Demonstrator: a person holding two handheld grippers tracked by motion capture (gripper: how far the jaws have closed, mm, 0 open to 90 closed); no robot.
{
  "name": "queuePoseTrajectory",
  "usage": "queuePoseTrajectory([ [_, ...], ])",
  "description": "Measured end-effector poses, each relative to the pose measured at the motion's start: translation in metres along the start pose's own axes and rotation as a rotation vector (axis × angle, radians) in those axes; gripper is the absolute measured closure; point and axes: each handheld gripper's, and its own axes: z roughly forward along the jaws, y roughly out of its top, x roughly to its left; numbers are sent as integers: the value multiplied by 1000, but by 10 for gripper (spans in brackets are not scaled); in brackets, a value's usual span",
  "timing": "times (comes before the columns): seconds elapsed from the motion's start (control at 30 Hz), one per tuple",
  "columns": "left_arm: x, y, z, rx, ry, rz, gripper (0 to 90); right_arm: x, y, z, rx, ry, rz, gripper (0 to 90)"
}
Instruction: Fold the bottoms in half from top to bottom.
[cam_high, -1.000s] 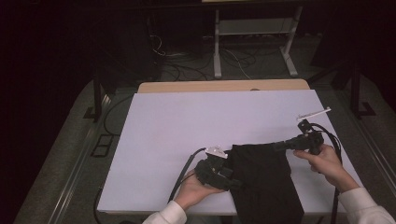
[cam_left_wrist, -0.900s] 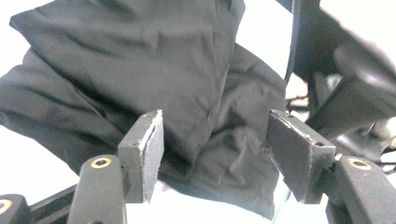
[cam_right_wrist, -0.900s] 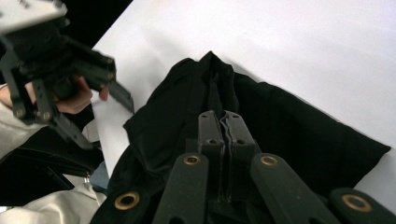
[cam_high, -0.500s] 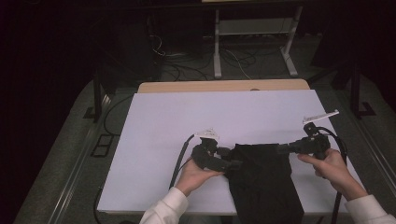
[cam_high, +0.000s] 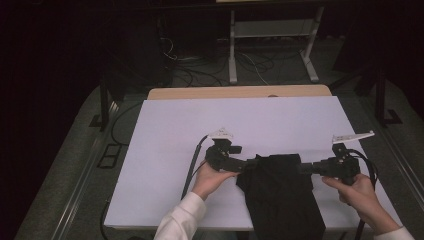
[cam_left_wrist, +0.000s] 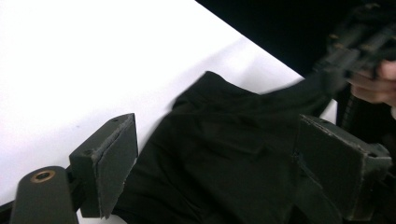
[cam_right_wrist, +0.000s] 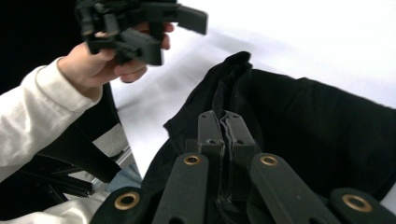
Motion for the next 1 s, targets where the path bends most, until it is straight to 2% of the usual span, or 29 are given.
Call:
queuePoseTrajectory([
  [0.1, 1, 0, 0, -5, 7, -2, 133, 5, -6, -2, -10, 21, 9, 863],
  [0.23, 3, 0, 0, -2, 11, -3, 132, 14, -14, -2, 10, 47, 9, 863],
  [0.3, 3, 0, 0, -3, 9, -4, 132, 20, -17, -2, 25, 44, -4, 863],
  [0.5, 3, -1, 4, 12, 8, 1, 129, 28, -29, 0, 107, 88, -54, 862],
  [0.67, 5, -1, 6, 14, 8, -4, 128, 29, -37, 2, 218, 121, -88, 861],
  [1.0, 6, -3, 13, 23, 7, -8, 125, 27, -50, 2, 286, 129, -96, 853],
])
